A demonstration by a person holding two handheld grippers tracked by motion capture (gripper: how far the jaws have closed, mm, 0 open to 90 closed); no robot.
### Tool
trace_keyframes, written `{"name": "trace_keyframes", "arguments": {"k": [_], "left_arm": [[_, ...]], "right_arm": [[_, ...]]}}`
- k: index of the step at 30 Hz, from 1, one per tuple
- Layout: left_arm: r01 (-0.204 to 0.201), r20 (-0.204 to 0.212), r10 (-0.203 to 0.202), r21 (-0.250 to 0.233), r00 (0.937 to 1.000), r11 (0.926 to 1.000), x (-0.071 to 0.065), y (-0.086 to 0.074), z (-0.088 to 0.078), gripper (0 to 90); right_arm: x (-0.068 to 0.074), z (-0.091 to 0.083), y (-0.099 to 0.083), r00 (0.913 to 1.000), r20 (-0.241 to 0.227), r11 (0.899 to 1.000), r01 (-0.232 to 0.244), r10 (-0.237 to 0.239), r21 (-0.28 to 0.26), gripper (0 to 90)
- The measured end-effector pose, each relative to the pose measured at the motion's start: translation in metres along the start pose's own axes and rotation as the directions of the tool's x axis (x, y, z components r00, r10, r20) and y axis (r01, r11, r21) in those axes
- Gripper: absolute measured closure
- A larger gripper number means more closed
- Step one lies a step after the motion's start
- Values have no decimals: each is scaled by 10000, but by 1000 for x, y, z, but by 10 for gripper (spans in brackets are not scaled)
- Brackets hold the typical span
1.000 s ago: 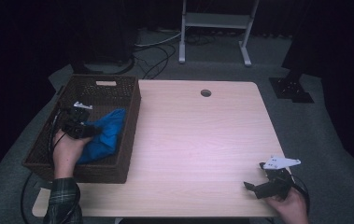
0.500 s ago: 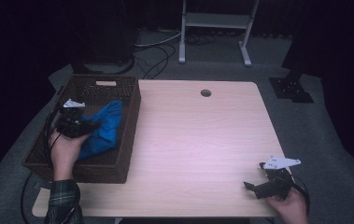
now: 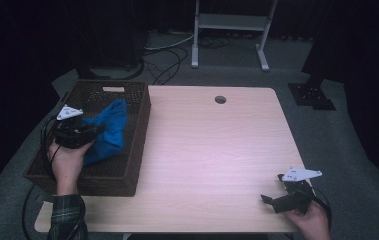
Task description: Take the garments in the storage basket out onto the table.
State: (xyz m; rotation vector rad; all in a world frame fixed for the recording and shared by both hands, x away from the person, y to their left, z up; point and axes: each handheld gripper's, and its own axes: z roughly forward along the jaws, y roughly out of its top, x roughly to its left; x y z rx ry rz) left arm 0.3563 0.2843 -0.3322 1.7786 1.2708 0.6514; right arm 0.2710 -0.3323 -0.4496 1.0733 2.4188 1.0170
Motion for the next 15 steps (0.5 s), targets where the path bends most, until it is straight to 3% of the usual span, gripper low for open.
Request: {"name": "trace_keyframes", "arguments": {"k": [6, 9, 15], "left_arm": [[219, 62, -216, -574, 9997, 9981, 2, 0, -6, 726], [469, 310, -443, -893, 9985, 9949, 4, -1, -9, 726], [296, 399, -252, -1142, 9989, 9930, 3, 0, -11, 726]], "right_arm": [[0, 0, 0, 10000, 0, 10000, 2, -2, 0, 0], [0, 0, 0, 10000, 2, 10000, 1, -1, 0, 0], [0, 0, 0, 10000, 2, 10000, 9, -9, 1, 0]]}}
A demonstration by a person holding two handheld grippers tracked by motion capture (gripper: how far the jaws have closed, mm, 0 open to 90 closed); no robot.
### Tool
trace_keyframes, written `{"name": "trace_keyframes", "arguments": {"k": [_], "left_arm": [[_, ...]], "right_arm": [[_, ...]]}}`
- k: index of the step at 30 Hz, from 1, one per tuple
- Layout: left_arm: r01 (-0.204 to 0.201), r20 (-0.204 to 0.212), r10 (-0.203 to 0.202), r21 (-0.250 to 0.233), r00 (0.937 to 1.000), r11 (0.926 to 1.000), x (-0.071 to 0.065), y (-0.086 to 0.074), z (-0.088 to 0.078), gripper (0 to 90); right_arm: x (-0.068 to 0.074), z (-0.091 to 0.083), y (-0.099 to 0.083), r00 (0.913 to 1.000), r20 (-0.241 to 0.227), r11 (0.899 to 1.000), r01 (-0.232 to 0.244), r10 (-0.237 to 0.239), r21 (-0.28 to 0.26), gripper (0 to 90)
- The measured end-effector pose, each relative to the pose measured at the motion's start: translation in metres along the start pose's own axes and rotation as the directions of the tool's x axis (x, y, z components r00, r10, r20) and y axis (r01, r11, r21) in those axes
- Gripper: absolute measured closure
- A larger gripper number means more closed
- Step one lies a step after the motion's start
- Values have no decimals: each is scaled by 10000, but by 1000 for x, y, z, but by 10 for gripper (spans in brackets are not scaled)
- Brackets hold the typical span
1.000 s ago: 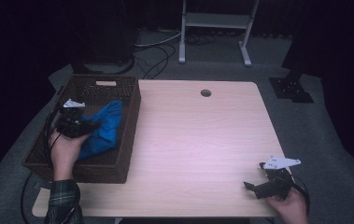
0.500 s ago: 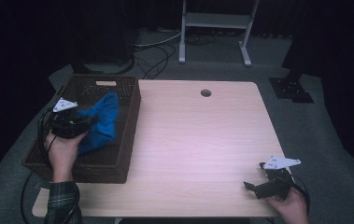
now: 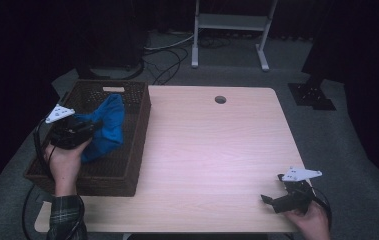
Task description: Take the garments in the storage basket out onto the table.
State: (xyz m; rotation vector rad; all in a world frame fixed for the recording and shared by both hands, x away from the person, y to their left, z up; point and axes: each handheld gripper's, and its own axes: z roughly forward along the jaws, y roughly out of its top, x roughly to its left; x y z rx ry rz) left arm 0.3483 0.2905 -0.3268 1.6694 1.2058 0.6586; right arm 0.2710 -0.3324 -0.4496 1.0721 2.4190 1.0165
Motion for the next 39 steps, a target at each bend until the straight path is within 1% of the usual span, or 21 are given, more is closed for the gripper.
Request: {"name": "trace_keyframes", "arguments": {"k": [4, 6, 8, 11, 15, 19, 23, 25, 27, 30, 32, 34, 37, 39], "left_arm": [[120, 73, -118, -357, 9999, 9993, 2, 0, -4, 727], [24, 104, -19, -537, 9999, 9986, 1, 1, -6, 727], [-99, 45, 103, -734, 9999, 9973, 0, 1, -8, 727], [-64, 124, 76, -1003, 9999, 9949, 0, 1, -11, 727], [23, 128, -5, -1368, 9999, 9906, 1, 1, -15, 727], [-19, 250, 62, -1682, 9997, 9858, 1, 1, -19, 727], [-73, 294, 129, -1844, 9995, 9828, 0, 2, -21, 727], [-128, 220, 174, -1950, 9996, 9807, 0, 2, -22, 728], [-122, 232, 174, -2083, 9996, 9780, -1, 3, -23, 728], [-130, 211, 179, -2151, 9996, 9765, -1, 3, -25, 727], [-114, 299, 185, -2219, 9994, 9750, -2, 3, -25, 728], [-137, 370, 231, -2366, 9990, 9715, -2, 4, -26, 728], [-112, 384, 215, -2517, 9990, 9677, -3, 5, -28, 728], [-4, 495, 138, -2595, 9987, 9658, -4, 5, -28, 728]], "right_arm": [[0, 0, 0, 10000, -2, 10000, -18, 18, -8, 0], [0, 0, 0, 10000, -1, 10000, -16, 16, -9, 0], [0, 0, 0, 10000, -1, 10000, -19, 19, -7, 0], [0, 0, 0, 10000, -1, 10000, -29, 29, -5, 0], [0, 0, 0, 10000, -2, 10000, -33, 33, -6, 0], [0, 0, 0, 10000, -3, 10000, -27, 27, 3, 0], [0, 0, 0, 10000, -4, 10000, -26, 26, 2, 0], [0, 0, 0, 10000, -3, 10000, -29, 29, 2, 0], [0, 0, 0, 10000, -3, 10000, -27, 27, 2, 0], [0, 0, 0, 10000, -4, 10000, -26, 26, 5, 0], [0, 0, 0, 10000, -5, 10000, -26, 26, 5, 0], [0, 0, 0, 10000, -4, 10000, -28, 28, 4, 0], [0, 0, 0, 10000, -4, 10000, -22, 22, 3, 0], [0, 0, 0, 10000, -4, 10000, -21, 21, 2, 0]]}}
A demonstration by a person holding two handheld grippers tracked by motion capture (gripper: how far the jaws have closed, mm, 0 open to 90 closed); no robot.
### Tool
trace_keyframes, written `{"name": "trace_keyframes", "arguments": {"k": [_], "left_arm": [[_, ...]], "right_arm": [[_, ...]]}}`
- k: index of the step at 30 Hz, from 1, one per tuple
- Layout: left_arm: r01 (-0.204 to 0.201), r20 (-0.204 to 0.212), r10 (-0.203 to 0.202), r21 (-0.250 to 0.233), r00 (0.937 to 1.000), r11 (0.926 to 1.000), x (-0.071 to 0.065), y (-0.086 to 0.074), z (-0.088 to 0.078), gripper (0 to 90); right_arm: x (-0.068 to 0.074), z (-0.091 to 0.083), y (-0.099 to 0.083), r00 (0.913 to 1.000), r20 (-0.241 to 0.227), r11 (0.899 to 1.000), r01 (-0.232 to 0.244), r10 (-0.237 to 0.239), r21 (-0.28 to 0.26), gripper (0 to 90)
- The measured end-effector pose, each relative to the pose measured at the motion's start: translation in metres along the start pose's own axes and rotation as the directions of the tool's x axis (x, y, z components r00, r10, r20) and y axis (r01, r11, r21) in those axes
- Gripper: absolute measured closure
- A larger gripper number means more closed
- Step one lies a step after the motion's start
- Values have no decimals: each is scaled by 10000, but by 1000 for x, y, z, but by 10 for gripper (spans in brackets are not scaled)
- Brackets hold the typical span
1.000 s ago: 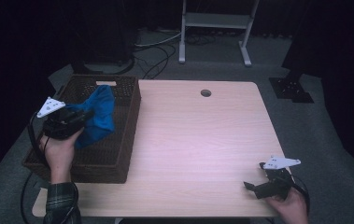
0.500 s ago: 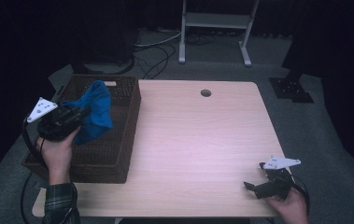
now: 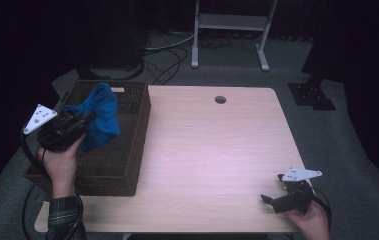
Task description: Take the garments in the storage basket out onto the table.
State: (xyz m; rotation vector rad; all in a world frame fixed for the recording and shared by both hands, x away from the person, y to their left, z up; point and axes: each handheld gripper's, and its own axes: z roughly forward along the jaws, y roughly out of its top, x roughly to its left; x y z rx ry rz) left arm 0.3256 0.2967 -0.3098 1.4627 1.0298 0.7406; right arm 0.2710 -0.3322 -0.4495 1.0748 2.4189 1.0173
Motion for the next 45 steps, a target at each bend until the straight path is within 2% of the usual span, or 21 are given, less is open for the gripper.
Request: {"name": "trace_keyframes", "arguments": {"k": [4, 9, 13, 20, 27, 33, 45], "left_arm": [[-76, 92, 76, 7, 9999, 10000, -6, 2, 3, 728], [-367, 320, 363, 135, 9988, 9992, -20, 4, 13, 728], [-450, 506, 442, 132, 9977, 9989, -30, 4, 19, 728], [-490, 597, 492, -50, 9970, 9988, -46, 9, 26, 728], [-422, 871, 442, -254, 9952, 9988, -65, 10, 36, 728], [-420, 1190, 459, -352, 9918, 9985, -80, 13, 45, 728], [-682, 1783, 774, -570, 9809, 9960, -109, 21, 60, 730]], "right_arm": [[0, 0, 0, 10000, 4, 10000, 20, -20, 2, 0], [0, 0, 0, 10000, 1, 10000, 2, -2, 14, 0], [0, 0, 0, 10000, 2, 10000, -4, 4, 10, 0], [0, 0, 0, 10000, 3, 10000, 19, -19, 4, 0], [0, 0, 0, 10000, -1, 10000, -14, 14, -1, 0], [-1, 1, 1, 9999, -65, 10000, 76, -76, 9, 0], [-1, 1, 1, 10000, -64, 10000, 68, -68, -8, 0]]}}
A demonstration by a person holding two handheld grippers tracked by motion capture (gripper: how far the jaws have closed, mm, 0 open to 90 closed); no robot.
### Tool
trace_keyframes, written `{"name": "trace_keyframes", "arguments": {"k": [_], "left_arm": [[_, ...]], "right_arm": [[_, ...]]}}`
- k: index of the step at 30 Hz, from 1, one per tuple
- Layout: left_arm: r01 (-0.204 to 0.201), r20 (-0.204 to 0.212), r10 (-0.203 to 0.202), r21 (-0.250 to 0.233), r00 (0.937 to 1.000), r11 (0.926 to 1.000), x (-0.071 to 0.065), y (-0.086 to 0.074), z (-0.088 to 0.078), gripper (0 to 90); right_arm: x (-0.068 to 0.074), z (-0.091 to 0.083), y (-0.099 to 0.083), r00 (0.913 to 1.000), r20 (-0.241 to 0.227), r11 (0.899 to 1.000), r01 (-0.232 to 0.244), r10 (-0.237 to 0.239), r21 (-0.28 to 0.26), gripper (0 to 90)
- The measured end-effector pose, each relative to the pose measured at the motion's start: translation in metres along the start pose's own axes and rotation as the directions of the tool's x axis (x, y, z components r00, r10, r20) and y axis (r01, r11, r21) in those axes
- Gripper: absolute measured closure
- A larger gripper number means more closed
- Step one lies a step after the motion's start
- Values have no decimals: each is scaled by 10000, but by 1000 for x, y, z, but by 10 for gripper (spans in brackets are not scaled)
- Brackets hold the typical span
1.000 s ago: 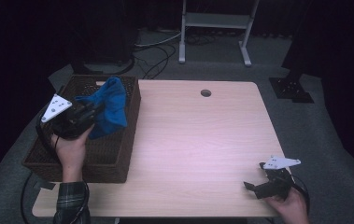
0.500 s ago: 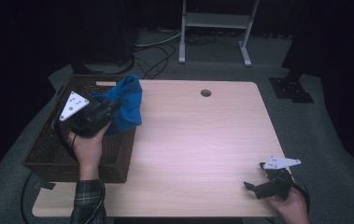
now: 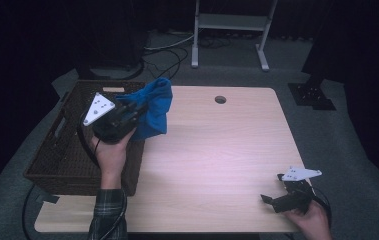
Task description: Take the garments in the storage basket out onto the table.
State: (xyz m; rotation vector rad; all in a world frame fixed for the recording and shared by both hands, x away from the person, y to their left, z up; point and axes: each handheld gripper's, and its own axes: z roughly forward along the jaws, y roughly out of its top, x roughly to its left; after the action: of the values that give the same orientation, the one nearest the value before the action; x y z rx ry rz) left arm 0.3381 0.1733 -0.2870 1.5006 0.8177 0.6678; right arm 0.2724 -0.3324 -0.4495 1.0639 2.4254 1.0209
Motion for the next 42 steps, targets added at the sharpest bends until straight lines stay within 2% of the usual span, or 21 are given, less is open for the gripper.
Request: {"name": "trace_keyframes", "arguments": {"k": [11, 24, 35, 42], "left_arm": [[-111, 418, 111, -20, 9991, 9999, -16, 2, 16, 730], [-150, 975, 151, -23, 9951, 9999, -36, 1, 37, 730], [-60, 1563, 63, -24, 9877, 10000, -54, -8, 55, 730], [-13, 1955, 21, -40, 9807, 10000, -65, -14, 66, 729]], "right_arm": [[0, 0, 0, 10000, -40, 10000, 37, -37, 6, 0], [0, 0, 0, 10000, -38, 10000, 38, -38, 8, 0], [0, 0, 0, 10000, -38, 10000, 36, -35, 17, 0], [0, 0, 0, 10000, -44, 10000, 16, -16, 13, 0]]}}
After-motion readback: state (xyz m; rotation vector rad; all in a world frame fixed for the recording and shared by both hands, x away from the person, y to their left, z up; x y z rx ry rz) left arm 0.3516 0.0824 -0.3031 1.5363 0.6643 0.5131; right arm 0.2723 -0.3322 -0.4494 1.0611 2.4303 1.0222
